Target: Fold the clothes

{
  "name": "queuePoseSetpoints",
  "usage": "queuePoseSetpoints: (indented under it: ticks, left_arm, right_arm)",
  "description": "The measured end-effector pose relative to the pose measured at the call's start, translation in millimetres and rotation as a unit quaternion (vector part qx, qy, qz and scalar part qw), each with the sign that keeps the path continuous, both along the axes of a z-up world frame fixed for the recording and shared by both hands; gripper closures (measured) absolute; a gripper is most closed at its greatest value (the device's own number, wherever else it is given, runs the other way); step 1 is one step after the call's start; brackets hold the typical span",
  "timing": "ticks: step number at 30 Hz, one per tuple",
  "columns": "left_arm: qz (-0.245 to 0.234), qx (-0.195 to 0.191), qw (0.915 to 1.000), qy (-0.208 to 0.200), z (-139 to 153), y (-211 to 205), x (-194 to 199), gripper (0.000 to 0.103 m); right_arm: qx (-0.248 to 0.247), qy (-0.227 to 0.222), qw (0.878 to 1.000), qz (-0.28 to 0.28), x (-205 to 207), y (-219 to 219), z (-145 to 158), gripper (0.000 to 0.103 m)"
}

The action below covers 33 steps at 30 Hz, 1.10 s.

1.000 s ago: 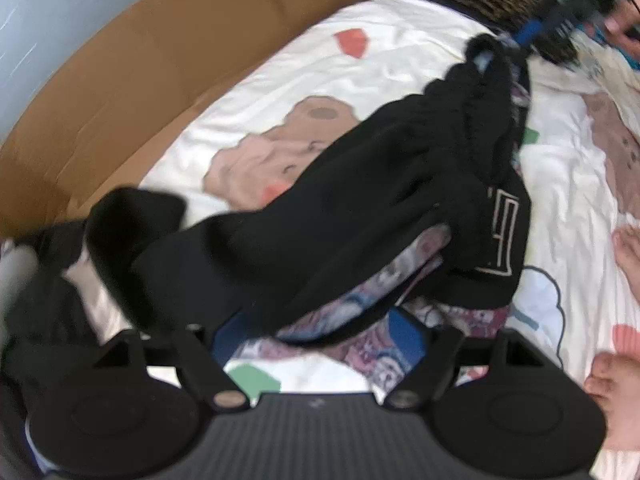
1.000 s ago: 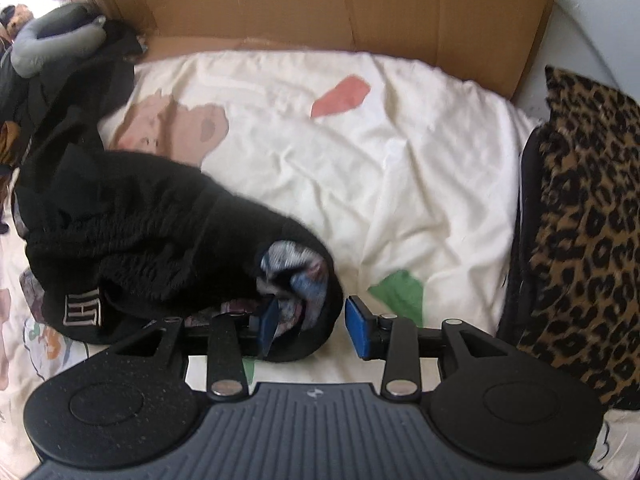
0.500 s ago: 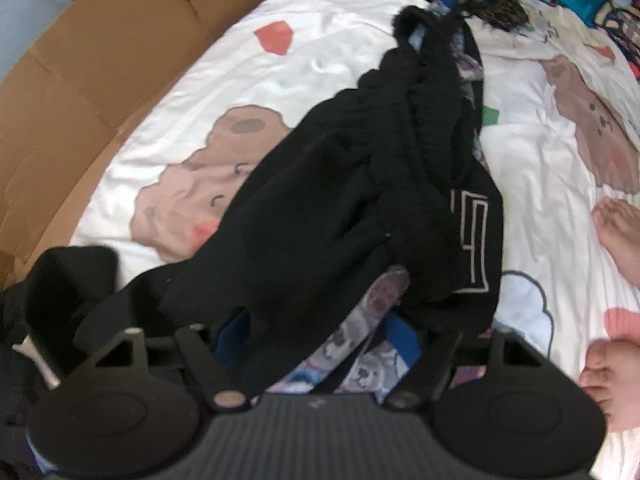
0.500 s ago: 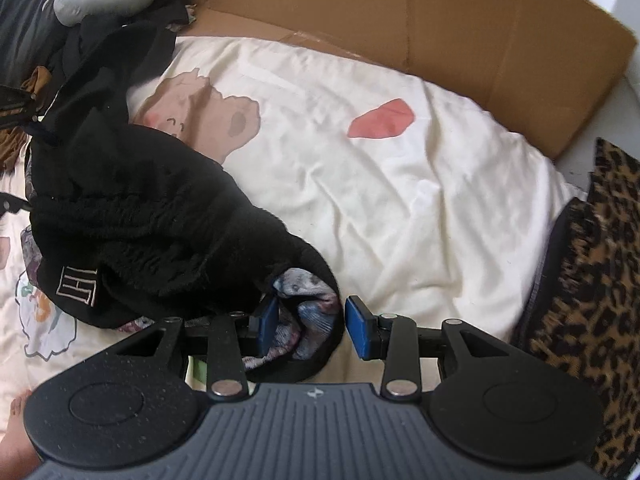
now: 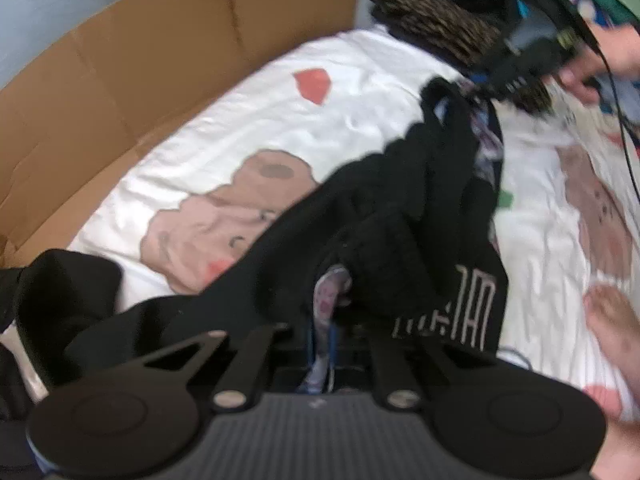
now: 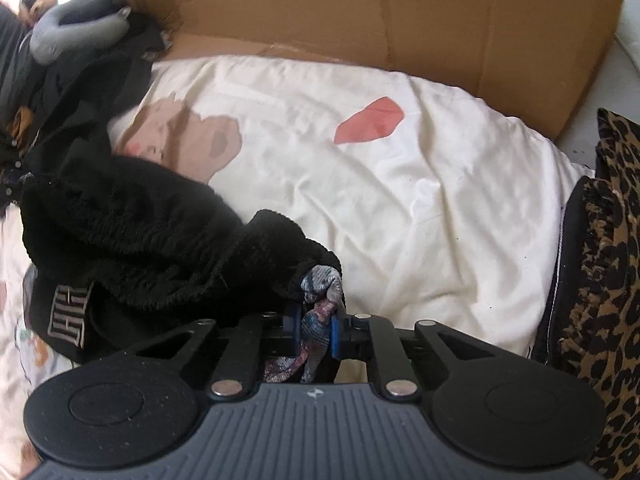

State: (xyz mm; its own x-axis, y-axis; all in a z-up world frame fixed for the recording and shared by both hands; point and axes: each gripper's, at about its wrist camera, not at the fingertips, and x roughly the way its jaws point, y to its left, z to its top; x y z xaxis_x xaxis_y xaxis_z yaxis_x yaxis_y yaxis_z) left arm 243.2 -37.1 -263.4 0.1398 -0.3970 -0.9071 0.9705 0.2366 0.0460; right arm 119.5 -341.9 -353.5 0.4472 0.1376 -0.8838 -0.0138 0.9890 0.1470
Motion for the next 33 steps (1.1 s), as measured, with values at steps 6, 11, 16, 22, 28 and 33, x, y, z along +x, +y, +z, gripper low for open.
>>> queuePoseSetpoints:
  ticks: [6,11,16,22,28,33]
  left_arm:
    - [0.073,-0.045,0.9962,0.019,21.9,-6.9,39.7,0.096]
    - [0.119,-0.063,0.9907,0.018,29.3,-20.0,77.7,0.097]
    - [0.162,-0.065,0.9846,0.009,25.7,-39.3,116.5,0.097]
    - [0.192,-0.045,0.9804,-0.002,12.7,-50.7,151.0,0.097]
    - [0.204,-0.007,0.9789,-0.012,-10.4,-64.8,170.3,0.097]
    - [0.218,0.040,0.9750,-0.004,-38.5,-80.6,184.8,0.088]
  right_arm:
    - [0.017,-0.030,0.999,-0.043,5.6,-11.0,14.6,0.094]
    - [0.022,-0.044,0.996,-0.074,21.7,-22.5,18.4,0.094]
    - [0.020,-0.050,0.994,-0.092,45.2,-30.6,14.7,0.095]
    - [-0.001,-0.036,0.995,-0.092,71.7,-32.3,-2.5,0.096]
    - [-0.010,-0.011,0.995,-0.098,92.3,-33.2,-24.1,0.096]
    - [0.007,0.016,0.993,-0.114,105.1,-34.2,-37.9,0.078]
